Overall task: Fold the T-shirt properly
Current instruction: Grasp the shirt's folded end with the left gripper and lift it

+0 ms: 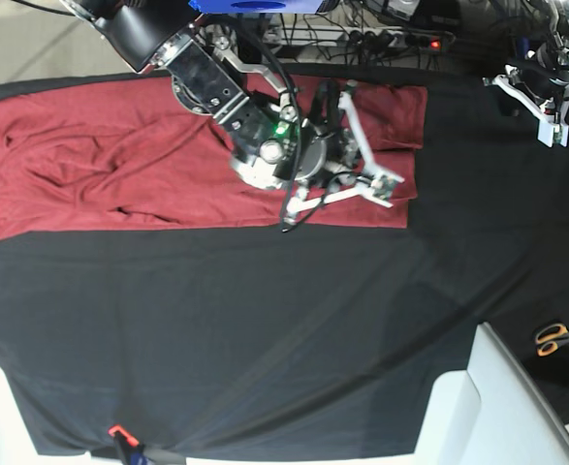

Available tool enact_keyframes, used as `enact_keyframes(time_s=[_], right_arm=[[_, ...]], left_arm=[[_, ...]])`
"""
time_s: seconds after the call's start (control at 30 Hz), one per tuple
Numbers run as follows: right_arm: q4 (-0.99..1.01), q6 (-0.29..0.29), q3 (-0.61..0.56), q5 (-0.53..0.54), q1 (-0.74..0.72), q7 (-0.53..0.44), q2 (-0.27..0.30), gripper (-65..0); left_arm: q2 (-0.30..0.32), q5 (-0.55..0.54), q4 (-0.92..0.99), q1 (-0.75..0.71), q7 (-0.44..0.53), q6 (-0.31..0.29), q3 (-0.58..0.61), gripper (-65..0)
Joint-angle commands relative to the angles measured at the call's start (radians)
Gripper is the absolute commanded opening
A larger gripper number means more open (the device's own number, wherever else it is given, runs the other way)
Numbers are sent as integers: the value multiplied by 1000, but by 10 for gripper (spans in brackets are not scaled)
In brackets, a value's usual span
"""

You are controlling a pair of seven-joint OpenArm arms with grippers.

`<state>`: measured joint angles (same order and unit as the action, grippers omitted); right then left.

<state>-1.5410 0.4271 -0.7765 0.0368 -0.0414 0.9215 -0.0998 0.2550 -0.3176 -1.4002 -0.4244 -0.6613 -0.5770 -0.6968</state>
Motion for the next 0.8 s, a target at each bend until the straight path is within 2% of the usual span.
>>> enact_keyframes(time_s=[0.0,0.17,0.37,0.43,0.53,0.63,0.67,0.77], right_arm=[[-14,0,-11,5,-19,-26,-13,-648],[-16,0,-59,5,-55,-40,-15,-648],[15,0,-54,5,-78,-40,-15,-638],[26,0,-54,5,-84,-40,-15,-582],[21,0,-57,5,-84,-40,-15,-414],[-5,0,-59,5,-84,-42,-15,-287],[-26,0,-56,5,-84,-42,-15,-267],[-97,0,-30,1,-84,-37,-4,-267]], left_arm=[[17,-7,-14,-4,16,-4,-5,-650],[17,-7,-14,-4,16,-4,-5,-650],[17,-7,-14,-6,16,-4,-5,-650],[17,-7,-14,-6,16,-4,-5,-650],[16,-7,-14,-4,16,-4,-4,-650],[22,-7,-14,-4,16,-4,48,-650],[22,-7,-14,-4,16,-4,68,-650],[19,-8,-20,-4,16,-4,96,-650]])
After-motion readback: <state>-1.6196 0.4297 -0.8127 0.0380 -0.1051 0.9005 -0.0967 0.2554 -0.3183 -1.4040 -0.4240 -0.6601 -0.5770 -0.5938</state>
